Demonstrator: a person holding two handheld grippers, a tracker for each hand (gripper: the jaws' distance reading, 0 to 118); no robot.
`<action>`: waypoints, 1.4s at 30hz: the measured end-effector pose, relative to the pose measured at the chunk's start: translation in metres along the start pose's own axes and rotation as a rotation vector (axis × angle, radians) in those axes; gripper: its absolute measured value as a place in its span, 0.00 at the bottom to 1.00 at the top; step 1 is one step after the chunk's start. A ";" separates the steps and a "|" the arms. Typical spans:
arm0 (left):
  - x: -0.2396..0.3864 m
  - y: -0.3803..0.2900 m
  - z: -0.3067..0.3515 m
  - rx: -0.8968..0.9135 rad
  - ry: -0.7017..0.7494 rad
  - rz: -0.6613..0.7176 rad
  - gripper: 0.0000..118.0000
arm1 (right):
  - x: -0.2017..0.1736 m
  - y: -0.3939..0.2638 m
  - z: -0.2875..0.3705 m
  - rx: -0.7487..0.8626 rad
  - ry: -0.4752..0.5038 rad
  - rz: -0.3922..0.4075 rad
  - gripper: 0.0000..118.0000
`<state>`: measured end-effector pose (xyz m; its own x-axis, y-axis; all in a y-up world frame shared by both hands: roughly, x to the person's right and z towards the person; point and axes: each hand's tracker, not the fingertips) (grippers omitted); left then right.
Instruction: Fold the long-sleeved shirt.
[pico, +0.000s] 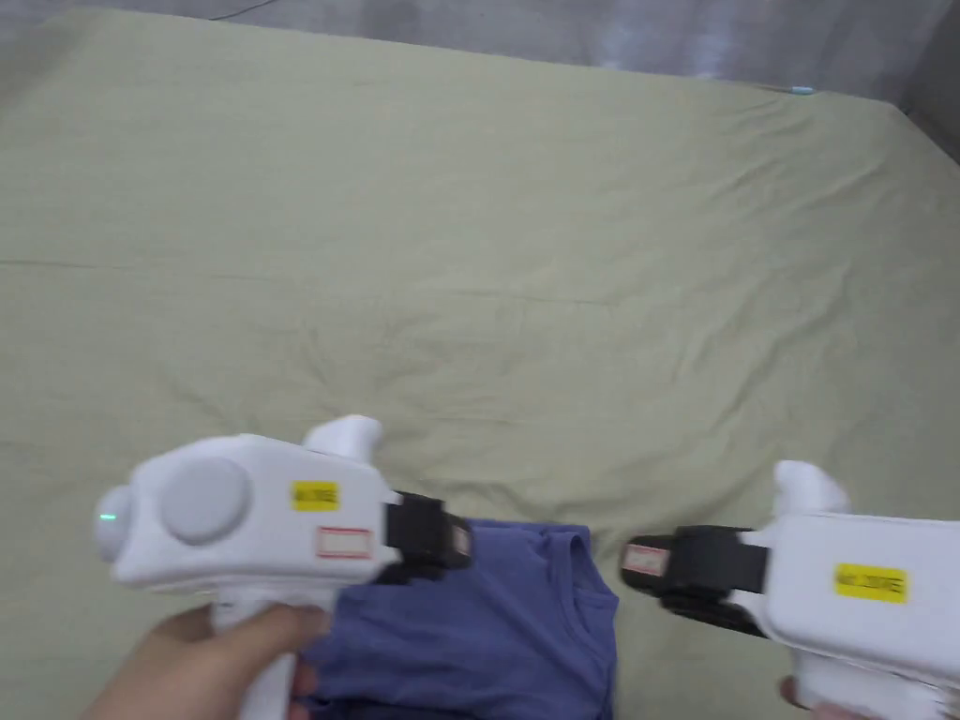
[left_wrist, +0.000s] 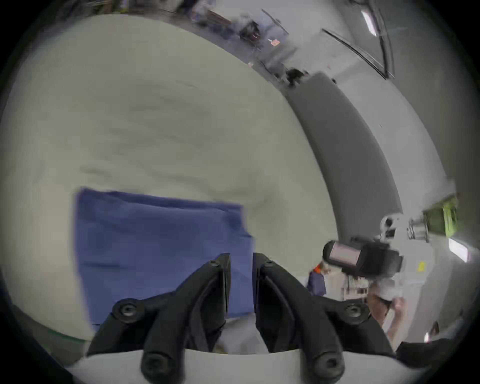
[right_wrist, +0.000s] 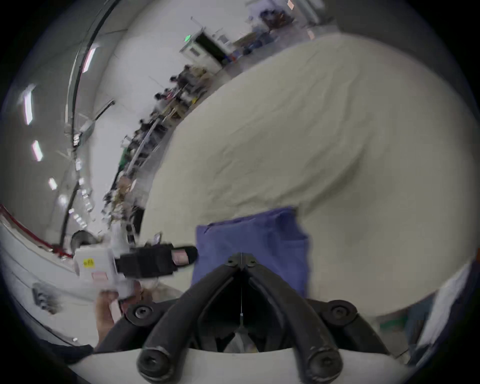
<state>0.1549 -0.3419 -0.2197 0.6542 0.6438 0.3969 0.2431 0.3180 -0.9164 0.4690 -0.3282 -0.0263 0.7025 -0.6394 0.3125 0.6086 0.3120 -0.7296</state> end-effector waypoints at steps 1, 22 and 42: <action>-0.021 0.003 0.012 0.015 0.040 0.020 0.11 | 0.003 0.000 -0.028 -0.066 -0.010 0.003 0.00; -0.116 -0.004 -0.026 -0.131 0.127 0.183 0.89 | 0.029 -0.005 -0.132 -0.304 -0.279 0.040 0.00; -0.126 0.001 0.005 -0.059 -0.094 0.249 0.01 | 0.007 -0.006 -0.096 -0.248 -0.210 0.065 0.00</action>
<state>0.0693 -0.4195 -0.2699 0.6306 0.7596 0.1595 0.1259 0.1027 -0.9867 0.4344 -0.4022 -0.0782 0.8137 -0.4565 0.3600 0.4694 0.1506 -0.8700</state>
